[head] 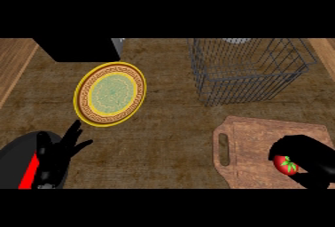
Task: Pick the tomato from the cutting board and place it in the basket
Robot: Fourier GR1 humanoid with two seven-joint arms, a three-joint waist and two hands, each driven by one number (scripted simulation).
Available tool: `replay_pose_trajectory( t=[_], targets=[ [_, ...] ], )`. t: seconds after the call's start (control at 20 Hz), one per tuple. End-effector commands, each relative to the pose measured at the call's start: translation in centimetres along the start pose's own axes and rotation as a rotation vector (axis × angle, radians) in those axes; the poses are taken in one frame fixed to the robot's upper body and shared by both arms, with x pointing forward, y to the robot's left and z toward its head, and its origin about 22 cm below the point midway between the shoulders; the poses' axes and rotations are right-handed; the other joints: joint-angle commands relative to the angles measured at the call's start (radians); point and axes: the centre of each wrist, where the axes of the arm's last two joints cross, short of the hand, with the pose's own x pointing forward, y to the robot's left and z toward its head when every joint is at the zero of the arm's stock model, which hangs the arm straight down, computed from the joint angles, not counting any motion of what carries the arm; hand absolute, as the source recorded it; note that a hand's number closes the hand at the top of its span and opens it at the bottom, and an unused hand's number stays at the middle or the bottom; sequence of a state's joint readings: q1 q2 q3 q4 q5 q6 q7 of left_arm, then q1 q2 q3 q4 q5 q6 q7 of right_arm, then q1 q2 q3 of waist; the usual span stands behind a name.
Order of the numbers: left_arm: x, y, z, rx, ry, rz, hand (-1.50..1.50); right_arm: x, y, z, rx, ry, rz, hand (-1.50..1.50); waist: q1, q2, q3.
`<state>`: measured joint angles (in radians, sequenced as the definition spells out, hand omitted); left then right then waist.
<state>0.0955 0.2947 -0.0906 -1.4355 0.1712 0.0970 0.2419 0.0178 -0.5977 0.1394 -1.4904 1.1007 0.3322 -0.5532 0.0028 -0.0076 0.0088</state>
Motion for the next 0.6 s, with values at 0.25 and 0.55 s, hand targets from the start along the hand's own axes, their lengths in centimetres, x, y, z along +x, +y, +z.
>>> replay_pose_trajectory(
  t=[0.25,0.55],
  targets=[
    [-1.4,-0.5,-0.1,-0.009,0.093,0.004,0.00,4.4,0.3,-2.6,-0.078,0.016,0.051,1.50,-0.009,0.006,-0.010],
    [-2.0,0.0,0.8,-0.013,0.074,-0.004,0.00,16.8,-1.1,-10.2,-0.131,0.227,-0.088,1.50,0.007,0.004,-0.015]
  ],
)
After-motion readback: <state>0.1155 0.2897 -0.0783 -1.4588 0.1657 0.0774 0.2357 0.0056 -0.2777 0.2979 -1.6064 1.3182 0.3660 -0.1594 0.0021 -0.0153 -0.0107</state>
